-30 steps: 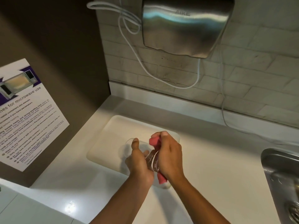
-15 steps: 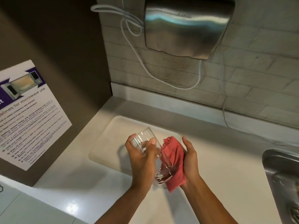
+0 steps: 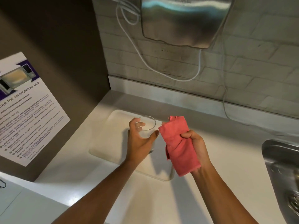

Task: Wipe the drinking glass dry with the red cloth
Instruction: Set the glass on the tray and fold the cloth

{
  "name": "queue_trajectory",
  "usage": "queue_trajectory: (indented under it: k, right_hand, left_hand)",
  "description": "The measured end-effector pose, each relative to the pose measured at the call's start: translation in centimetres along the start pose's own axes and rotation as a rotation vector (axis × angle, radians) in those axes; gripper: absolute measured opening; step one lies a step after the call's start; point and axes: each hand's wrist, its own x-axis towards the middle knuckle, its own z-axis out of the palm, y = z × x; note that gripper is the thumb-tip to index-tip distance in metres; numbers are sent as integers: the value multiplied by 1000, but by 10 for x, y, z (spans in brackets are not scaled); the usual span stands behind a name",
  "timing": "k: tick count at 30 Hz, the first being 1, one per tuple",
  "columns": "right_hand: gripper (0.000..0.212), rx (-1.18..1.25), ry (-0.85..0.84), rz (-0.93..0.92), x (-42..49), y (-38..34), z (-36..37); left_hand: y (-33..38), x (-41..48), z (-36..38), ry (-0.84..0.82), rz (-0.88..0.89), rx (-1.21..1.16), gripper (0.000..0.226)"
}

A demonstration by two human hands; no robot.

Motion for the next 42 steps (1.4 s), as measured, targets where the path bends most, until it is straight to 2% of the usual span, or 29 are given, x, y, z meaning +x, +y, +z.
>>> queue_trajectory:
  k: [3,9,15,19,20,21,24,26,28,31,33,38,42]
  right_hand:
    - [73,48,-31,-32,-1,2,-1]
    - [77,142,-89,-76,-7,6,-9]
    - [61,158,-70,-45,-14,9,-11]
    - [53,167,3,-18,-17,13,-13]
    - [50,171,18,-19,-18,13,-14]
    - [46,169,28,-21,-19,12,-15]
    - [39,146,34,-30,-22,11,-16]
    - [37,134,20,-31,-24,11,-15]
    - [37,126,5,-21,-27,10,-11]
    - [41,107,-33,-10,-33,8,-6]
    - [44,75,-60,-15,-37,8,-3]
    - [45,75,-102,-9,-50,8,-5]
    - [51,106,-176,24,-59,7,-10]
  left_hand:
    - [-12,3,1,-8,4,64,83]
    - [-22,1,5,-8,-34,134,90]
    - [-20,1,1,-105,-40,236,97]
    - [-2,-5,-14,-147,-19,450,117]
    - [4,-8,-18,-129,-9,477,116]
    - [11,-12,-21,-79,36,479,107]
    - [35,-34,-28,189,303,407,61]
    - [53,-49,-29,227,433,395,43]
    - [71,-59,-29,52,428,366,39]
    - [91,-62,-28,-299,174,268,33]
    - [94,-64,-24,-338,131,242,24]
    - [101,-71,-19,-288,338,186,4]
    - [115,-70,-19,-464,360,177,9]
